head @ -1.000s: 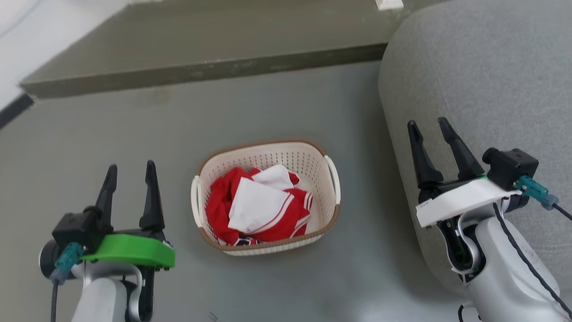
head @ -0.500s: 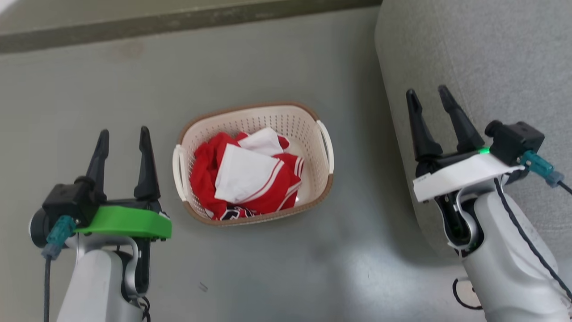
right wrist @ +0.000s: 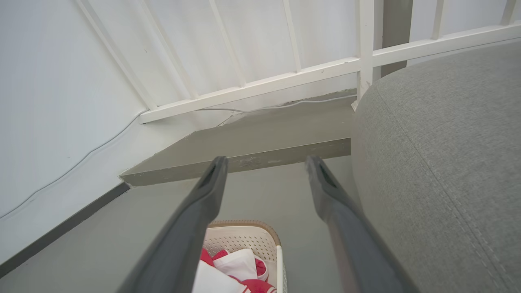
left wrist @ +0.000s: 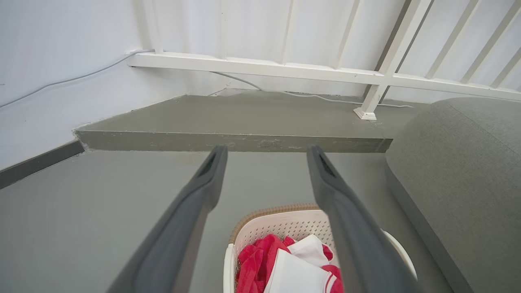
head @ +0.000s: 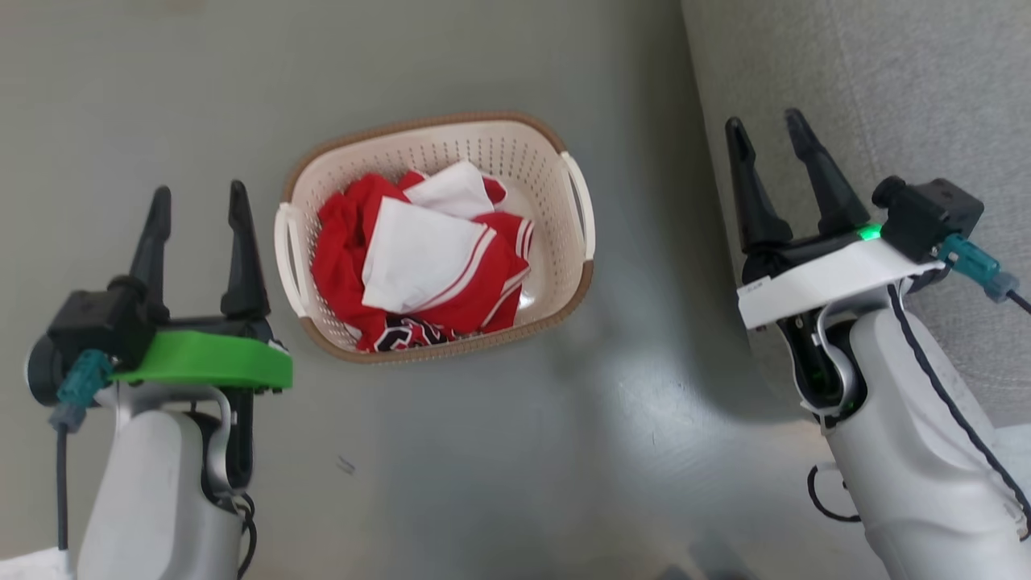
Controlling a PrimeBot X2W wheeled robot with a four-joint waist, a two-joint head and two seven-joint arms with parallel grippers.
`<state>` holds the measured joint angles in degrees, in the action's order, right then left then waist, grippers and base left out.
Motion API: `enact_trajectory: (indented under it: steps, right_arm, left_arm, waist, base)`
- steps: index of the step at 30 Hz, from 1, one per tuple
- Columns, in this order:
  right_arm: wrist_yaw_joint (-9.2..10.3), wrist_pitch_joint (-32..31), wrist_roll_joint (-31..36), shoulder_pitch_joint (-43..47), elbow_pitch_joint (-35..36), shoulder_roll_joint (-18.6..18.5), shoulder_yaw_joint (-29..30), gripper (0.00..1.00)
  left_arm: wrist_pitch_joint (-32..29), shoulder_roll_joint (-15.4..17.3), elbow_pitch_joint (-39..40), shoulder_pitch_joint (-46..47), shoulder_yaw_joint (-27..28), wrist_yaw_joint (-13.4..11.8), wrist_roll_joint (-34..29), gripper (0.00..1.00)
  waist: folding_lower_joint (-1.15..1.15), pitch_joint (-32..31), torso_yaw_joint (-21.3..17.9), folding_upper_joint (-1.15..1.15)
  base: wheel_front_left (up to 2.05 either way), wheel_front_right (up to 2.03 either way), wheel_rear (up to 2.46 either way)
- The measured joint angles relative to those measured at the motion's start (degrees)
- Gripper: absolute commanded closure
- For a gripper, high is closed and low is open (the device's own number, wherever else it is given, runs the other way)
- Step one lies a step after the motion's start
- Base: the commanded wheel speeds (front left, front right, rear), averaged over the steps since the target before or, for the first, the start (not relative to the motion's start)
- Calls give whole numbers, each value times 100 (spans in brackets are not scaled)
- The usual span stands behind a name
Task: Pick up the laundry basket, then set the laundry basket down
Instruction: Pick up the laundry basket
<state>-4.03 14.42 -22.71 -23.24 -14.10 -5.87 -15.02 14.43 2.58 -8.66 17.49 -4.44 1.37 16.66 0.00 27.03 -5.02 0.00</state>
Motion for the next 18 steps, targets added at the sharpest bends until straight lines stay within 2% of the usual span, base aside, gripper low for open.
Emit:
enact_trajectory:
  steps: [12,18]
  right_arm:
    - [-53,1,12,-538,-220,19,80,0]
    - [-101,2,67,-831,-392,38,81,0]
  left_arm:
    - [1,56,-233,555,41,26,-55,0]
    - [1,57,-523,807,42,115,-54,0]
  waist:
    - [0,809,-31,0]
    - [0,1161,-3,0]
  base:
    - [0,0,0]
    - [0,0,0]
